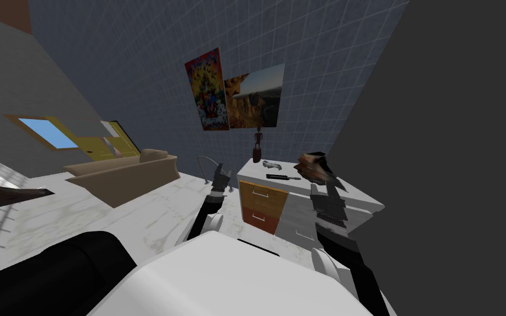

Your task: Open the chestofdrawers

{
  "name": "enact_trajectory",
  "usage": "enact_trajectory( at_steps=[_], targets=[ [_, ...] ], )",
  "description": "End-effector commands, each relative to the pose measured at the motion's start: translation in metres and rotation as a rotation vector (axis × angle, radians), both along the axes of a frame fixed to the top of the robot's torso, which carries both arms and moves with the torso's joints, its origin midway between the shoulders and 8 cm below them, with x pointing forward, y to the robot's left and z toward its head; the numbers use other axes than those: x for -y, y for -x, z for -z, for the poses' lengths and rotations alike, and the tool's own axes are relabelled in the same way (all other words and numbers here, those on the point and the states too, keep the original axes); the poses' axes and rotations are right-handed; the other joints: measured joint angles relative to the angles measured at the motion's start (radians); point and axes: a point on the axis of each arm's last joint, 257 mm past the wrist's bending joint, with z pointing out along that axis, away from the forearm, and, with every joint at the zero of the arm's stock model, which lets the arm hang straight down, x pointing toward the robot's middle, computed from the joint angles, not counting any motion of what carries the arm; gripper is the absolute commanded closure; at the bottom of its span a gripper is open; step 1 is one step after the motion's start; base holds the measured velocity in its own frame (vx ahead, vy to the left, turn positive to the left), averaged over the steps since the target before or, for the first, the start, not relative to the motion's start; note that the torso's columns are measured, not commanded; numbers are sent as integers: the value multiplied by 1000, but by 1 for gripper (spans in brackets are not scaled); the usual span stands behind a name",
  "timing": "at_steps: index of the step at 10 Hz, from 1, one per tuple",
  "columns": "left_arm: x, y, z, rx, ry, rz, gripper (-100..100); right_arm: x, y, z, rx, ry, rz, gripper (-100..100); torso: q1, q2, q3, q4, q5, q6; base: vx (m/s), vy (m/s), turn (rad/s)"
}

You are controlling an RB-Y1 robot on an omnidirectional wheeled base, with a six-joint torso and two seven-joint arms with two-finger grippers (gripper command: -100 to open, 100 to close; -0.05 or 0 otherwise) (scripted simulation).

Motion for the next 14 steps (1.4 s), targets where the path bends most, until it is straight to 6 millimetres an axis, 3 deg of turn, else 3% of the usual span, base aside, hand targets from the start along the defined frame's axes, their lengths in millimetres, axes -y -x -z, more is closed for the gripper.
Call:
enact_trajectory(
  at_steps=[1,9,10,11,14],
  targets=[
    [0,0,0,0,0,0,0,0,0,0,0,0,0,0,0,40,-82,41,0,0,0,0,0],
    [0,0,0,0,0,0,0,0,0,0,0,0,0,0,0,618,-1234,617,0,0,0,0,0],
    [0,0,0,0,0,0,0,-7,-4,3,-20,87,8,-100,0,691,-1382,691,0,0,1,31,-75],
    [0,0,0,0,0,0,0,-10,-6,5,-31,136,19,-100,1,725,-1451,724,0,0,-14,68,-69],
    [0,0,0,0,0,0,0,-18,-11,11,-55,255,53,-100,2,738,-1475,738,1,0,-24,90,-61]
  ],
)
